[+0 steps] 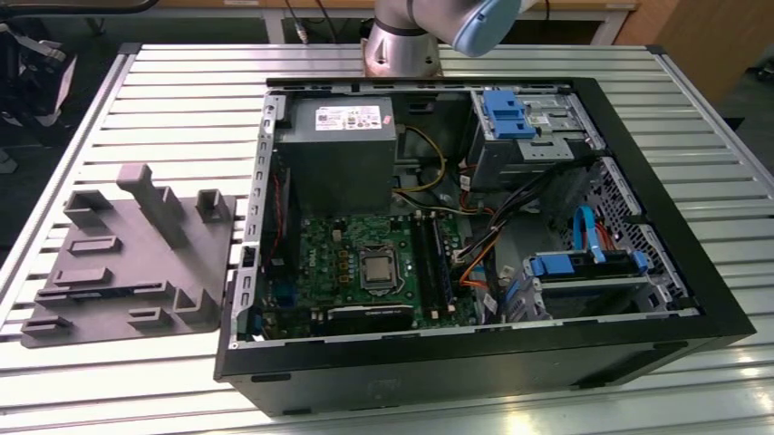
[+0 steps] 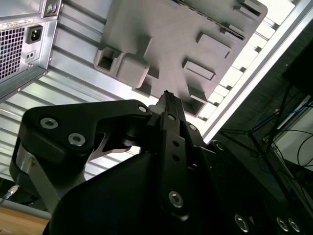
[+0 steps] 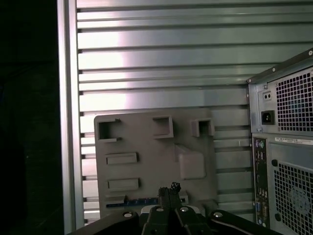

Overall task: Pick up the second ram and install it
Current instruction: 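Reach for the second ram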

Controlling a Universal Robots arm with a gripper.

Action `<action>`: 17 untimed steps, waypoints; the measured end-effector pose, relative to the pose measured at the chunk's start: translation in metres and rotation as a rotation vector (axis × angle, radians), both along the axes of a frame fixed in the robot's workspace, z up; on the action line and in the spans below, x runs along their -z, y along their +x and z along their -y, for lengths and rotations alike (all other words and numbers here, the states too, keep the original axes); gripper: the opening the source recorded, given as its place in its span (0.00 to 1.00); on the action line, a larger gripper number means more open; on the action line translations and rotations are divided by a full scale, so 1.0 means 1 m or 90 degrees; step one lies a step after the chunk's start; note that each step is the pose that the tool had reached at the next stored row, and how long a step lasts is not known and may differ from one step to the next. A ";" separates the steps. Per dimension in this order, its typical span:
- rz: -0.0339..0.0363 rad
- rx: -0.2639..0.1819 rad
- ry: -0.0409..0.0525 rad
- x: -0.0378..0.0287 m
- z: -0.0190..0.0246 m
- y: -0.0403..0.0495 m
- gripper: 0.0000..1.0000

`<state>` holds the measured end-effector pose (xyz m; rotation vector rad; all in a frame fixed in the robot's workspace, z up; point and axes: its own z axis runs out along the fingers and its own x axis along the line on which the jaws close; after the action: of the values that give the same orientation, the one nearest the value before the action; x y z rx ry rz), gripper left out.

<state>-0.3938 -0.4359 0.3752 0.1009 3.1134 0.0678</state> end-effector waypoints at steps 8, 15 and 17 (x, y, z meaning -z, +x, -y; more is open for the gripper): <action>0.0000 0.000 0.0000 0.0009 0.0001 -0.0043 0.11; 0.0001 0.000 0.0000 0.0027 0.0003 -0.0084 0.11; 0.0001 0.000 0.0000 0.0033 0.0005 -0.0096 0.11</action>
<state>-0.4034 -0.4364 0.3720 0.1008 3.1133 0.0679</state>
